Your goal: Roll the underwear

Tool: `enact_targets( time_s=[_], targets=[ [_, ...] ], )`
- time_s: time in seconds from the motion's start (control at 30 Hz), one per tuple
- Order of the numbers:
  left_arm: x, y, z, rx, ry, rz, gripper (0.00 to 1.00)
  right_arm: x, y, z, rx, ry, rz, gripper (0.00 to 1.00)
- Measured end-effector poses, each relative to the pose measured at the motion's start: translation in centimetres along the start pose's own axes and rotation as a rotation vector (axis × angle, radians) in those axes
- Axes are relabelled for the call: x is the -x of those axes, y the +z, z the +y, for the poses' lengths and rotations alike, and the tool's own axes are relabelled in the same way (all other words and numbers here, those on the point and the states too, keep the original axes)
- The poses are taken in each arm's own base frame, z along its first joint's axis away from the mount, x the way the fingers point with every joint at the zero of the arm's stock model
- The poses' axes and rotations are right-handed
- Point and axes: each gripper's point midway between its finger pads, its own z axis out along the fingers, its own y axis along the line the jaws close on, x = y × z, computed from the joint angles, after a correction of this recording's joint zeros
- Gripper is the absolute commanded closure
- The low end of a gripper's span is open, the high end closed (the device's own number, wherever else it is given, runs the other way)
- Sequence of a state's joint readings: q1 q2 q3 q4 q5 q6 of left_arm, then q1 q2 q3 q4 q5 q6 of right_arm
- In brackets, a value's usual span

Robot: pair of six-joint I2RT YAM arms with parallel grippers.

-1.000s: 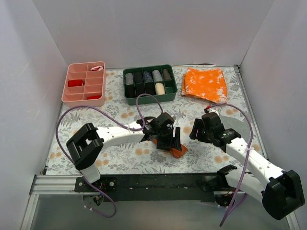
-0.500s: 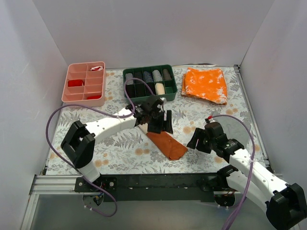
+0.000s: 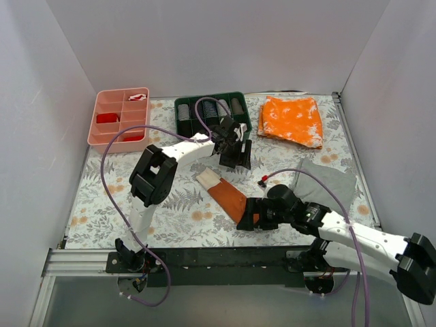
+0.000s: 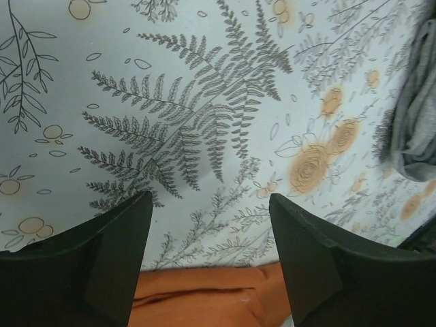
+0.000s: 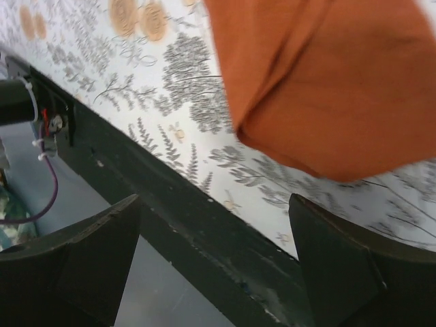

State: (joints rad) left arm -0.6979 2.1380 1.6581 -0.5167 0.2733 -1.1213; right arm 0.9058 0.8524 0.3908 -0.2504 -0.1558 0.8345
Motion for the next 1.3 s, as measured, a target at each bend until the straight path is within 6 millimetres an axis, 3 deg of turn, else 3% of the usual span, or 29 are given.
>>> enact_targets(
  time_s=[0.2, 0.43, 0.87, 1.07, 1.3],
  targets=[
    [-1.3, 1.1, 1.5, 0.018, 0.009, 0.038, 0.32, -1.4, 2.2, 4.0, 0.041, -0.078, 0.092, 0.04],
    [-1.4, 0.8, 2.2, 0.011, 0.011, 0.020, 0.32, -0.4, 4.4, 6.7, 0.037, -0.129, 0.119, 0.03],
    [-2.2, -0.1, 3.2, 0.006, 0.010, -0.002, 0.33, -1.4, 7.2, 4.4, -0.062, -0.145, 0.191, 0.02],
    [-3.6, -1.2, 3.8, 0.018, 0.003, 0.011, 0.33, -0.6, 7.3, 4.9, -0.071, -0.151, 0.164, 0.01],
    [-5.2, -2.3, 4.5, 0.048, -0.005, 0.024, 0.33, -0.4, 7.0, 3.2, -0.152, -0.147, 0.159, 0.01]
  ],
)
